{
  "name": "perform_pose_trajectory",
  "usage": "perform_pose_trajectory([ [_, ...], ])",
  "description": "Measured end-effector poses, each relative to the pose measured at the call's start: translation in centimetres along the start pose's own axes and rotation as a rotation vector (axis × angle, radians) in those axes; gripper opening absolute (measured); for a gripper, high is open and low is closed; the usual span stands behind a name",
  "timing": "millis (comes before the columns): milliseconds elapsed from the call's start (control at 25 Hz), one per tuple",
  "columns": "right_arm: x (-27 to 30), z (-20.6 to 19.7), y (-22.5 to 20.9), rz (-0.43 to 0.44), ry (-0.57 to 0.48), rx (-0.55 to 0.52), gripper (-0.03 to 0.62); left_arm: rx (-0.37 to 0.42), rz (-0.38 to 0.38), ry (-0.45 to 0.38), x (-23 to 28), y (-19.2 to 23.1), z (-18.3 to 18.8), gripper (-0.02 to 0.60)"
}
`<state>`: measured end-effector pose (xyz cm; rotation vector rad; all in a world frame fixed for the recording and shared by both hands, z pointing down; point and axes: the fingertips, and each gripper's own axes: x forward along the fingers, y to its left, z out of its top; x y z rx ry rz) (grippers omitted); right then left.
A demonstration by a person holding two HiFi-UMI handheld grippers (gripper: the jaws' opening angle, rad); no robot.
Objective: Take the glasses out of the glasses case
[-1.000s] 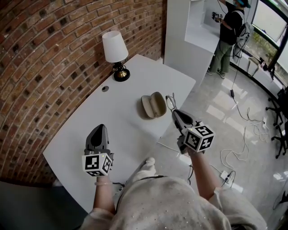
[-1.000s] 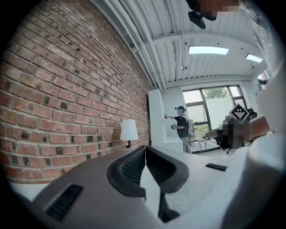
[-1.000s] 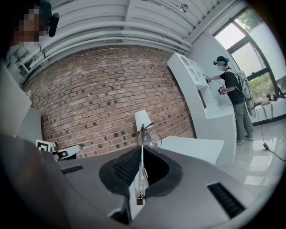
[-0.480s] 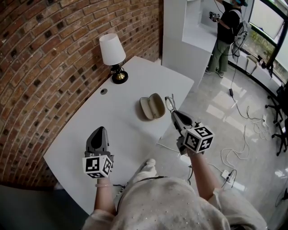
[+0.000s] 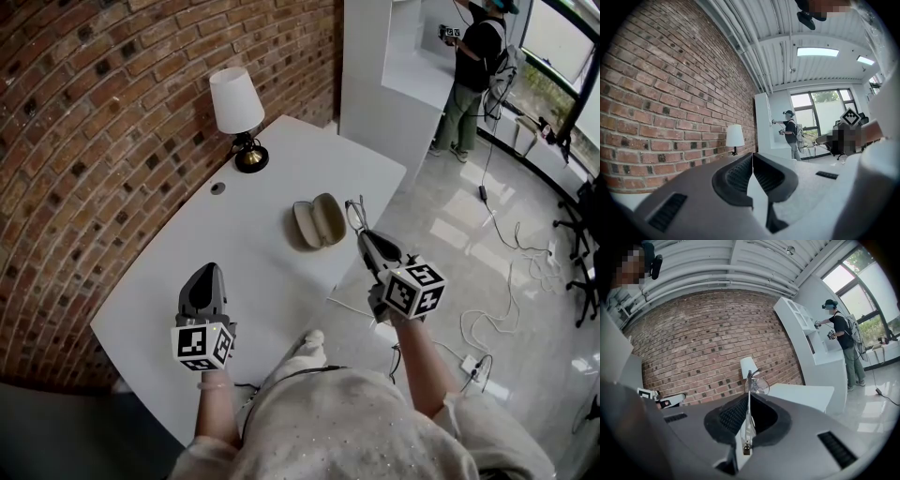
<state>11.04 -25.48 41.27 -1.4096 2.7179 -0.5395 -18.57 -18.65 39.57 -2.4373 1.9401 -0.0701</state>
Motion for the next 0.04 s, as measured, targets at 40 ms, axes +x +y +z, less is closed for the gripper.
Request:
perform_pose_trajectory([
  [40, 0.00, -0.02, 0.00, 0.000, 0.000, 0.001, 0.018, 0.000, 0.000, 0.000, -0.03, 0.02, -0.01, 0.006],
])
